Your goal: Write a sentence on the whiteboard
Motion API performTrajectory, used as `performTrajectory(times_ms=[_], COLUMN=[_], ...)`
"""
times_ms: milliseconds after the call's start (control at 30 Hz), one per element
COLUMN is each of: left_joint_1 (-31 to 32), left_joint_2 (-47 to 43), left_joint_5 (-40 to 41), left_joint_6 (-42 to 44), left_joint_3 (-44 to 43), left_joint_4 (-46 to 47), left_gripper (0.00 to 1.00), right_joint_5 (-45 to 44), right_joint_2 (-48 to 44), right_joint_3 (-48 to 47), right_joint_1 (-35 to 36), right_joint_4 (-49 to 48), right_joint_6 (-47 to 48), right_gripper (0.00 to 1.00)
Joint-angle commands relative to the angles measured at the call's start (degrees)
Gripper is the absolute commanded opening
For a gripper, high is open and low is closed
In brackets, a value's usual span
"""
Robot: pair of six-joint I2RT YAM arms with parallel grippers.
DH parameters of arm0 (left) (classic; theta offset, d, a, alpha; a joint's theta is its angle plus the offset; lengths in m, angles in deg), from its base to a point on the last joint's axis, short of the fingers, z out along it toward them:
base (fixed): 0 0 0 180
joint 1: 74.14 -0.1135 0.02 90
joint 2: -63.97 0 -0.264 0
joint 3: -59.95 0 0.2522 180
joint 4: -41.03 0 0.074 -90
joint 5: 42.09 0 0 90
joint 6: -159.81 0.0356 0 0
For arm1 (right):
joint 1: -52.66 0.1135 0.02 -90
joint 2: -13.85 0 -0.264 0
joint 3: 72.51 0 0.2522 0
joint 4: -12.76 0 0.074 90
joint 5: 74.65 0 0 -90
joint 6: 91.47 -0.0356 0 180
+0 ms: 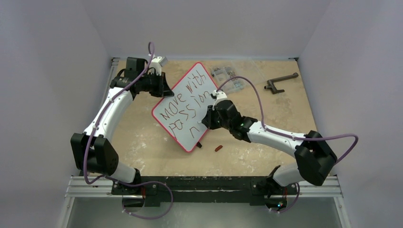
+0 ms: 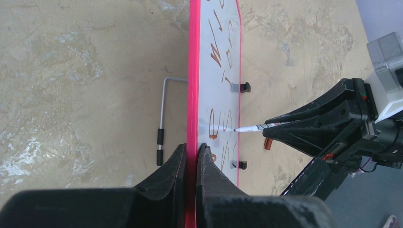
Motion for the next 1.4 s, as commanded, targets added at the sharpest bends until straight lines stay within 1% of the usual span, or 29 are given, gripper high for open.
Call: performTrajectory(times_ms=[0, 200, 367, 467, 700, 1033, 1367], left_joint_1=[-0.4, -0.3, -0.3, -0.3, -0.3, -0.3, -0.3], left_joint_2=[-0.2, -0.1, -0.1, -0.1, -0.1, -0.1, -0.3], left_joint_5=[7.4, 7.4, 7.4, 7.4, 7.4, 7.4, 7.3], left_joint_6=[4.3, 4.3, 4.3, 4.3, 4.3, 4.2, 4.2], left_joint_3=[-1.4, -1.3, -1.3, -1.3, -1.4, -1.4, -1.5], left_joint_4=[-0.8, -0.8, -0.8, -0.8, -0.9, -0.9, -0.9], left_gripper=[0.0, 0.0, 0.0, 0.0, 0.0, 0.0, 0.0], right_joint_5=[1.9, 1.6, 0.1, -2.2, -3.6, -2.1, 1.5], right_joint_2=[-1.4, -0.7, -0.7, -0.7, 1.7, 4.6, 3.2], right_joint_3=[3.1, 4.8, 3.9, 1.8, -4.3, -9.2, -8.4], right_joint_1=[0.0, -0.1, 0.0, -0.1, -0.1, 0.0, 0.0], right_joint_4=[-2.3, -1.9, 0.0, 1.7, 5.4, 6.0, 2.4], right_joint_6=[-0.9, -1.0, -2.0, -1.4, 0.4, 0.9, 3.9], right_gripper=[0.0, 0.0, 0.0, 0.0, 0.0, 0.0, 0.0])
